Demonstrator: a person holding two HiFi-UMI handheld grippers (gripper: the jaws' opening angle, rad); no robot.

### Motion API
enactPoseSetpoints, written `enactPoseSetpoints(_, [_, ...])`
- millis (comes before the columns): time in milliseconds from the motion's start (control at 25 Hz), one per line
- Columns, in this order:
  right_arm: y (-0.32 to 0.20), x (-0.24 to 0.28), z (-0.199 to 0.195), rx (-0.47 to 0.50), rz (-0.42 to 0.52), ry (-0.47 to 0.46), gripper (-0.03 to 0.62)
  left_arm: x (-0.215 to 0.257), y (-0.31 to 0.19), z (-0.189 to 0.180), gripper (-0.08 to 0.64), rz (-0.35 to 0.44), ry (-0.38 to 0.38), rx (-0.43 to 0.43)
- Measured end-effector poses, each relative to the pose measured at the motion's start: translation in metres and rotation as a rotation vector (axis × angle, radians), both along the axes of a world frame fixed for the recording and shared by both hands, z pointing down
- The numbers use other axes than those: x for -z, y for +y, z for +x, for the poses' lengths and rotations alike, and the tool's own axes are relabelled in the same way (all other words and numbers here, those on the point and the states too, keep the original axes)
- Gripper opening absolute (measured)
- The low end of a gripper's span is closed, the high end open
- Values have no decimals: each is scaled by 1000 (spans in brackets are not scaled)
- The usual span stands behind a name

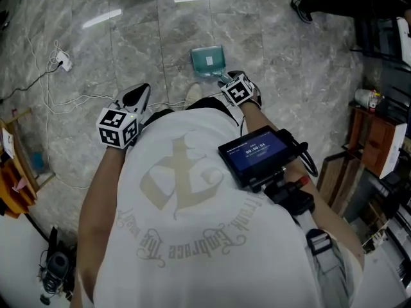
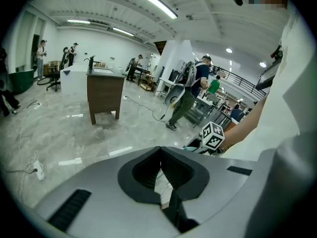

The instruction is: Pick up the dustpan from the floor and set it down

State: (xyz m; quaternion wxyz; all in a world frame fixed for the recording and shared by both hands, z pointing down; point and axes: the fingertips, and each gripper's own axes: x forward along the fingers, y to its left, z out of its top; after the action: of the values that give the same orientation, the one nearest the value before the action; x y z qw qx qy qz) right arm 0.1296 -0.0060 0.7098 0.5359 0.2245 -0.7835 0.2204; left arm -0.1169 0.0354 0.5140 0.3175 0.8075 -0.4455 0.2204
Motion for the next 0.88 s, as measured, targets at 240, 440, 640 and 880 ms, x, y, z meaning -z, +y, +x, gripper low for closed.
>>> enactPoseSetpoints(240, [-20,-21,21,45,-74,24,210,0,-33,15,12,-43,-26,37])
enactPoseSetpoints(440, [-17,-26,27,41,-37,24,54,-2,-27,16,12,-40,-36,55])
enactPoseSetpoints(640, [-21,-26,20,61,-6,18,37,-4,-28,16,11,-30,-40,52])
enactPoseSetpoints(880, [-27,-21,17,68,22,7,31,-1,-39,16,12,-9,-44,29])
